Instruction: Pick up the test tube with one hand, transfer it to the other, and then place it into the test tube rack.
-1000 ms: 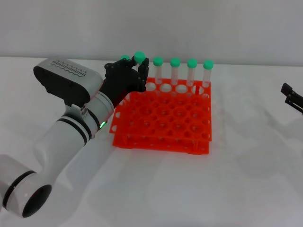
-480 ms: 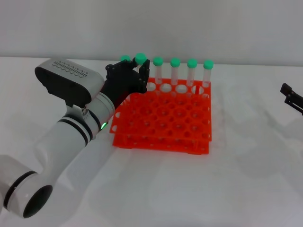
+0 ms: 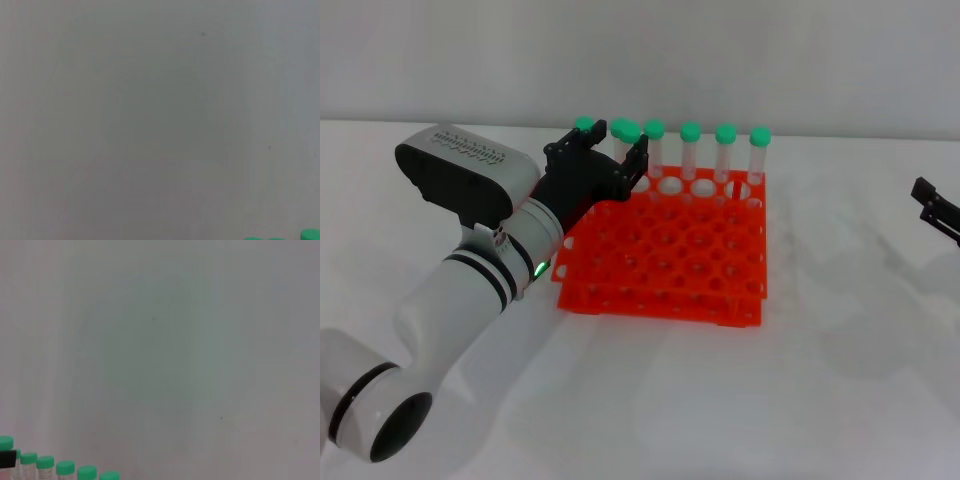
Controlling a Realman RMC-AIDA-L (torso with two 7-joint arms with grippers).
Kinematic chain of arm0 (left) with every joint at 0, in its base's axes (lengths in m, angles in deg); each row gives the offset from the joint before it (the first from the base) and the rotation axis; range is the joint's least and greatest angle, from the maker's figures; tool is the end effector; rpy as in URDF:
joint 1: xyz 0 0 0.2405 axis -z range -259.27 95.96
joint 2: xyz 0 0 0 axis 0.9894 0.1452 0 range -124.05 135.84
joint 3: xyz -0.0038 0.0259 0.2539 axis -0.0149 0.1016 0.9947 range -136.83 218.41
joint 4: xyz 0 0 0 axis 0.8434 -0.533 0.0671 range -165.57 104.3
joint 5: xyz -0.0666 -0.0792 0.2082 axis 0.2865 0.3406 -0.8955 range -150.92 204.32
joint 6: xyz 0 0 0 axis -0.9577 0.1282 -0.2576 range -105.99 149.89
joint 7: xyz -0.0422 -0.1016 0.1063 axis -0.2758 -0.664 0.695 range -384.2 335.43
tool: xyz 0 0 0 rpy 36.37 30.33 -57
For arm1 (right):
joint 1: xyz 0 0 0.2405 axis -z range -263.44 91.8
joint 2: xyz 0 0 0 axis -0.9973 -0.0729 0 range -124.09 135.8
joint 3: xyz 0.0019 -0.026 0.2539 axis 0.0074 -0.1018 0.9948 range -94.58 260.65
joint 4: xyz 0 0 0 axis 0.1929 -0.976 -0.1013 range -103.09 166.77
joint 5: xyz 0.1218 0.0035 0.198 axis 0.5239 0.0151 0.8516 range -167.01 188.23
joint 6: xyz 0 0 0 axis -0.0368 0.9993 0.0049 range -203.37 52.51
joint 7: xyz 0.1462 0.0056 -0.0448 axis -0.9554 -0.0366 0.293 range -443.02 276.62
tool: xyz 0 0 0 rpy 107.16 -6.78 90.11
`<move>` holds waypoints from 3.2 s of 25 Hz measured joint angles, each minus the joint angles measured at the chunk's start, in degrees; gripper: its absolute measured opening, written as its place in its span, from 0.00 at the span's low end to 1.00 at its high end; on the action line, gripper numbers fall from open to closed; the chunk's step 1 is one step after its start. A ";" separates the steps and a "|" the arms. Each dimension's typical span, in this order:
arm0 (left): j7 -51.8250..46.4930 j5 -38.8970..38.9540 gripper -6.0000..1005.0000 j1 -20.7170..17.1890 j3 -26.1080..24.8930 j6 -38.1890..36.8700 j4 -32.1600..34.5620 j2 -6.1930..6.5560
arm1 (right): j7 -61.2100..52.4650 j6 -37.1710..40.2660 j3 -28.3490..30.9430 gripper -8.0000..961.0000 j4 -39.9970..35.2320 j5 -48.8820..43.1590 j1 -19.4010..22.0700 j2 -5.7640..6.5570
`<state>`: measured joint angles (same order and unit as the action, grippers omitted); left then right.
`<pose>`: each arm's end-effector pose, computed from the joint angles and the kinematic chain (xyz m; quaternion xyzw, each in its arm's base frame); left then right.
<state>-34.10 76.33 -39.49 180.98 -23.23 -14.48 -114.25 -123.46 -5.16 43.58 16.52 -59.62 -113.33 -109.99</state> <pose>-0.2216 0.4265 -0.1040 -0.8082 -0.2163 -0.2826 0.4691 0.3312 0.3779 0.0226 -0.7947 0.1920 0.3276 0.4736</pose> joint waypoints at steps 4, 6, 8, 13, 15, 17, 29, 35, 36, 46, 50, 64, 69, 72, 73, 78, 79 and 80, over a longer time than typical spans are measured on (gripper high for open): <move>-0.02 0.04 0.55 -0.61 0.00 0.01 0.82 0.00 | 0.00 0.00 0.00 0.86 0.29 0.00 0.00 0.00; -0.03 0.06 0.56 -0.86 0.00 0.01 1.28 0.00 | 0.00 0.00 0.00 0.86 0.29 0.00 0.00 0.03; -0.04 0.17 0.56 -1.15 -0.13 0.01 1.67 0.00 | 0.00 0.00 0.00 0.86 0.29 0.00 0.01 0.08; -0.18 0.39 0.56 -2.51 -0.54 -0.06 3.45 0.06 | 0.00 0.00 0.00 0.86 0.29 0.00 0.05 0.21; -0.53 0.47 0.57 -2.76 -0.67 -0.05 3.84 0.07 | 0.00 -0.01 0.00 0.86 0.29 0.00 0.15 0.26; -1.26 0.63 0.57 -2.91 -0.72 0.01 4.05 0.08 | 0.00 -0.02 0.00 0.86 0.29 0.01 0.26 0.29; -6.69 0.71 0.57 -5.00 -3.00 0.20 6.19 0.31 | 0.00 -0.05 -0.01 0.85 -0.18 0.01 1.05 0.49; -10.86 0.23 0.57 -5.26 -2.78 0.29 6.58 0.48 | 0.00 0.50 -0.08 0.85 -0.24 0.01 1.10 0.55; -11.49 0.23 0.57 -5.26 -2.76 0.31 6.64 0.55 | 0.00 0.56 -0.09 0.85 -0.24 0.01 1.10 0.55; -11.78 -1.15 0.56 -4.98 -2.97 -0.79 7.38 0.79 | 0.07 0.70 -0.09 0.85 -0.24 0.01 1.23 0.53; -8.60 -3.06 0.57 -5.54 -2.94 -4.22 7.40 0.68 | 0.09 0.75 -0.03 0.85 -0.07 0.01 1.36 0.53; 4.22 -2.28 0.57 -16.47 -2.97 -26.02 7.54 0.35 | 3.30 2.97 0.00 0.85 2.08 7.91 3.40 0.17; 4.34 2.73 0.57 -18.67 -3.35 -27.95 6.15 0.46 | 7.37 4.06 0.00 0.85 4.03 13.04 3.86 0.18; 4.12 6.87 0.57 -18.90 -3.73 -27.93 4.69 0.35 | 9.30 4.05 0.00 0.85 4.72 16.02 3.93 0.18; 4.03 8.58 0.57 -18.96 -3.76 -27.79 4.45 0.34 | 9.58 4.05 0.00 0.85 4.79 16.58 3.93 0.18; 3.87 16.22 0.61 -19.55 -3.79 -27.41 3.74 0.34 | 11.86 3.66 0.00 0.85 4.87 19.79 3.74 0.18; 3.87 16.84 0.62 -19.59 -3.79 -27.31 3.38 0.34 | 12.48 3.43 0.00 0.85 4.90 20.20 3.62 0.18; 3.87 17.37 0.63 -19.62 -3.79 -27.08 2.87 0.35 | 13.19 3.22 0.01 0.85 4.99 20.69 3.54 0.16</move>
<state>-30.22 93.70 -59.11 177.18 -50.31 -11.61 -113.90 -110.27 -1.94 43.58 21.51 -38.93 -109.79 -109.83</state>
